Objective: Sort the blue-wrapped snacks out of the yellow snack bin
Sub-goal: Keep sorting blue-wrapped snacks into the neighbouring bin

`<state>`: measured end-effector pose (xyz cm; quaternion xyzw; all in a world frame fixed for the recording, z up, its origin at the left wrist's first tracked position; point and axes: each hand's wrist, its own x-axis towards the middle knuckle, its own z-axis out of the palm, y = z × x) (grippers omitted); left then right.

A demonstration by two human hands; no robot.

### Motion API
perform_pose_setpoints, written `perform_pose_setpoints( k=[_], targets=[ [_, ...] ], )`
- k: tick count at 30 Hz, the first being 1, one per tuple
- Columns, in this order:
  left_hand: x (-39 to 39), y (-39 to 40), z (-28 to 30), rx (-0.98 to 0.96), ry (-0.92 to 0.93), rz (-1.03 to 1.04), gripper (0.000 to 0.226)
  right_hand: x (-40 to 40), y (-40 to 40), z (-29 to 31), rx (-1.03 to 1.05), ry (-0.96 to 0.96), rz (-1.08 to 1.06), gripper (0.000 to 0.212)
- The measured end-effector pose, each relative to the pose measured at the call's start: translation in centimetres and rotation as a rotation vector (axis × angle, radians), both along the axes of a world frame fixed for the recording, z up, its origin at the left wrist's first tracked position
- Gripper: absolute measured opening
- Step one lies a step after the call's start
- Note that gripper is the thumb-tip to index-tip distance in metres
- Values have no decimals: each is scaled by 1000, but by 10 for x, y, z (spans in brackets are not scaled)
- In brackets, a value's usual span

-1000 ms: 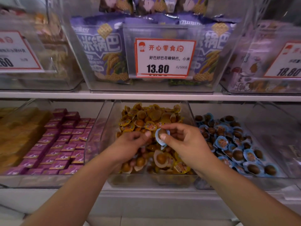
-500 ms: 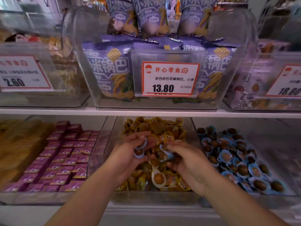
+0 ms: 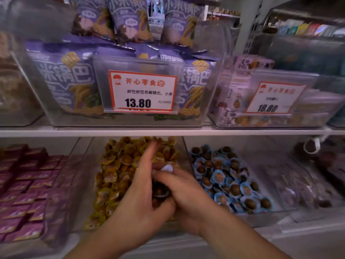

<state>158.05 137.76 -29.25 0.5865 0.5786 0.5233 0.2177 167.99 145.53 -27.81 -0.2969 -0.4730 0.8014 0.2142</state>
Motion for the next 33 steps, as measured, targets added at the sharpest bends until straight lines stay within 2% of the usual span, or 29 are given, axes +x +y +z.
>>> perform_pose_setpoints(
  k=[4,7,9,10,12,13,15,17,19,22,24,26,28,30,33],
  targets=[
    [10,-3,8,30,-61,-91,105,15,2,9,89,10,54,19],
    [11,11,10,55,-155,-160,99,27,9,17,167,53,4,9],
    [5,22,11,40,-324,-95,98,38,19,23,198,76,-93,7],
    [1,25,10,50,-368,-78,92,44,27,26,237,69,-156,10],
    [-14,23,5,53,-216,36,44,57,48,24,410,-33,-302,20],
    [-25,18,2,-8,-152,112,25,64,59,19,540,-140,-364,21],
    [-48,16,-8,-262,-73,219,24,72,79,6,782,-426,-341,9],
    [-66,13,-14,-518,-34,174,21,74,89,-10,884,-613,-189,7],
    [-76,9,-16,-717,-9,56,24,73,89,-20,983,-649,-215,7],
    [-79,-3,-17,-905,179,-117,33,64,68,-13,1230,-436,-374,17],
    [-78,-4,-18,-962,404,-171,37,54,47,-6,1356,-256,-187,27],
    [-73,0,-19,-1026,524,-184,36,40,25,-3,1343,-268,158,30],
    [-67,5,-20,-1068,504,-201,33,28,15,-5,1392,-431,404,33],
    [-63,6,-20,-1058,454,-235,33,19,13,-4,1395,-582,523,34],
    [-64,3,-22,-1022,311,-217,29,12,16,-3,1249,-620,457,33]
  ],
)
